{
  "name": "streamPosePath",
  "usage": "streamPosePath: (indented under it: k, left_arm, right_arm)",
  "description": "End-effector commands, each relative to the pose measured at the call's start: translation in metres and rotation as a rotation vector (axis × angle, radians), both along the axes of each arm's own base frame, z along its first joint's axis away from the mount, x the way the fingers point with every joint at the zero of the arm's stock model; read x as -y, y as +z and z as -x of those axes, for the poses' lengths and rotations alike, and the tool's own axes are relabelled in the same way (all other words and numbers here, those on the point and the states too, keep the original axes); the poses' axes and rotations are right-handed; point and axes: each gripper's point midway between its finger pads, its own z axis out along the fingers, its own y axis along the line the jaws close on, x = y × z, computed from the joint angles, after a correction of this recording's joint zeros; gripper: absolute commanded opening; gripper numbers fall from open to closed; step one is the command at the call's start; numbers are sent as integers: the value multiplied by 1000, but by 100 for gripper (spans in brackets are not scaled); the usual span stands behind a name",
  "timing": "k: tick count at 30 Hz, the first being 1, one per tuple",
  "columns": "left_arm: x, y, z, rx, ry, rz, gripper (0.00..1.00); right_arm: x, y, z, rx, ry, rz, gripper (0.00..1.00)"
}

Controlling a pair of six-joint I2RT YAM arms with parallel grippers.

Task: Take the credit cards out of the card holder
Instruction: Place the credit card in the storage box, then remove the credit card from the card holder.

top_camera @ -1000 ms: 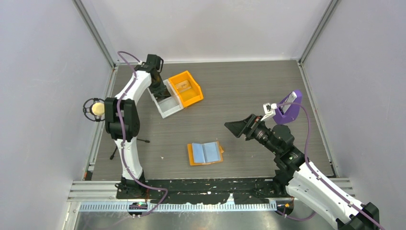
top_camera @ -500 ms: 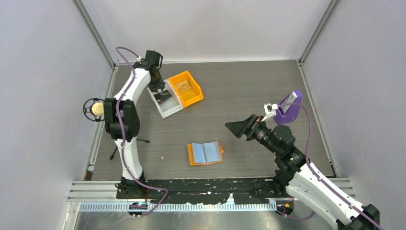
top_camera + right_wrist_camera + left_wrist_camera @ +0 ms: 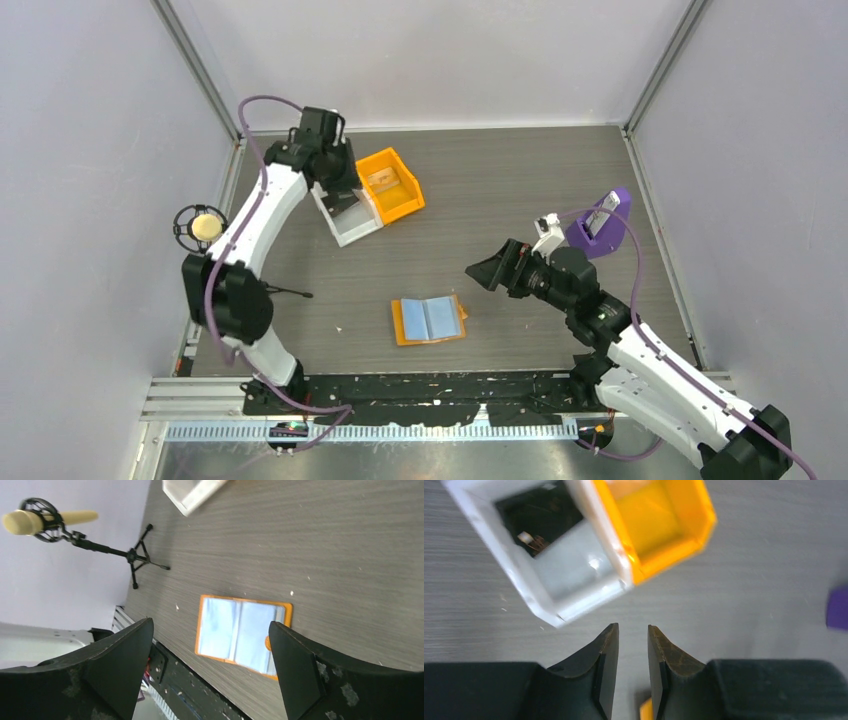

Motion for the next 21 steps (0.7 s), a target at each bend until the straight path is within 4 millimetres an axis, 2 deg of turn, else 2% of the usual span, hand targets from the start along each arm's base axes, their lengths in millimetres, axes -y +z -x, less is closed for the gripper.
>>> streamPosePath:
  k: [1, 2, 5, 11, 14, 18, 20, 21]
  left_arm:
    - [49, 28, 53, 70, -236, 66, 30]
    - [61, 34, 71, 75, -287, 74, 30]
    - [80, 29, 112, 55, -379, 74, 31]
    - [106, -3, 182, -7, -497, 156, 32]
    - [130, -19, 213, -37, -599, 258, 33]
    - [154, -44, 235, -60, -648, 349, 33]
    - [163, -60, 240, -90, -640, 399, 31]
    - [164, -74, 243, -120, -629, 413, 30]
  right_arm:
    - [0, -4, 6, -48, 40, 72, 90]
    - [0, -8, 8, -64, 52, 81, 89]
    - [1, -17, 11, -90, 68, 122, 82]
    - [-1, -29, 13, -98, 91, 137, 70]
    - [-9, -32, 17, -102, 142, 121, 66]
    - [-24, -34, 24, -113, 215, 130, 59]
    - [-32, -38, 25, -121, 232, 144, 58]
    - [-35, -41, 24, -128, 233, 150, 58]
